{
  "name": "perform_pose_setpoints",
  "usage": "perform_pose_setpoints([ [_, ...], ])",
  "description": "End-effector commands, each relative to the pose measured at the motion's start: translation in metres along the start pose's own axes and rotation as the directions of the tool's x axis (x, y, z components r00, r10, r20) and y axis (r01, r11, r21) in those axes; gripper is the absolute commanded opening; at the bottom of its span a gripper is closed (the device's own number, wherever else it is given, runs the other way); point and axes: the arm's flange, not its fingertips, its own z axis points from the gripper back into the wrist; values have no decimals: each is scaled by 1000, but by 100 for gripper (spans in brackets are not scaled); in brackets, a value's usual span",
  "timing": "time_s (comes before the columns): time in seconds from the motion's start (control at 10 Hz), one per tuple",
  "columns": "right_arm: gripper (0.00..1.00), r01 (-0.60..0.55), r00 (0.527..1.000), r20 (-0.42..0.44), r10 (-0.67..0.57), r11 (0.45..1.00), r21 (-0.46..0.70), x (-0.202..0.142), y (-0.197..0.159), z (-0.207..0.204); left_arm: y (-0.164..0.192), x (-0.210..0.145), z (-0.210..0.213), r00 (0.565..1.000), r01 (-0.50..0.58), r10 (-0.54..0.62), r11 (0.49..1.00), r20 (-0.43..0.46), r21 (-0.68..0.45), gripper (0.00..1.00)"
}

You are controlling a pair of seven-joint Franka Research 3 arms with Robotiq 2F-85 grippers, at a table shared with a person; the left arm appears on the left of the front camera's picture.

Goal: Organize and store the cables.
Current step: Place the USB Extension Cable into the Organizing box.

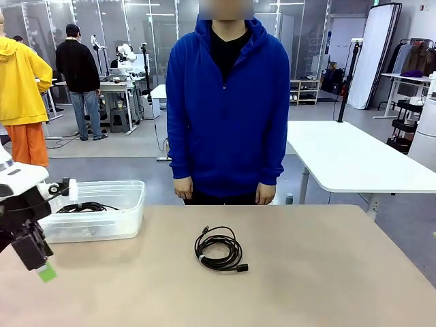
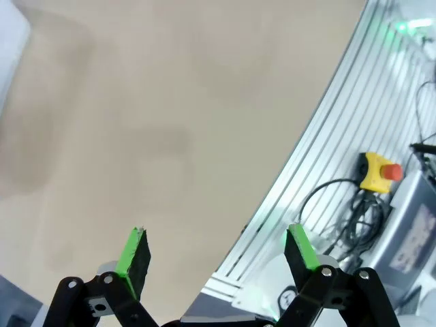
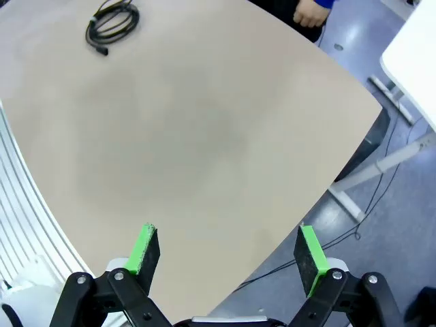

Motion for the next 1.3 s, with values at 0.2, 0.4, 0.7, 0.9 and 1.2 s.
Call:
perform_pose_setpoints([
  [0.2, 100, -49, 999, 12, 49, 999, 6, -2, -1, -2, -4, 19, 5, 988, -98, 101, 995, 113, -28, 100],
  [0.4, 100, -49, 999, 12, 49, 999, 6, -2, -1, -2, -4, 13, -2, 998, -54, 55, 998, 40, -30, 100],
  [0.7, 100, -49, 999, 12, 49, 999, 6, -2, -1, -2, -4, 13, -2, 998, -54, 55, 998, 40, -30, 100],
  [0.9, 100, -49, 999, 12, 49, 999, 6, -2, -1, -2, -20, 28, -3, 997, -65, 64, 998, 36, 26, 100],
  [1.2, 100, -49, 999, 12, 49, 999, 6, -2, -1, -2, -41, 99, -29, 998, -57, 57, 993, -1, 100, 100],
])
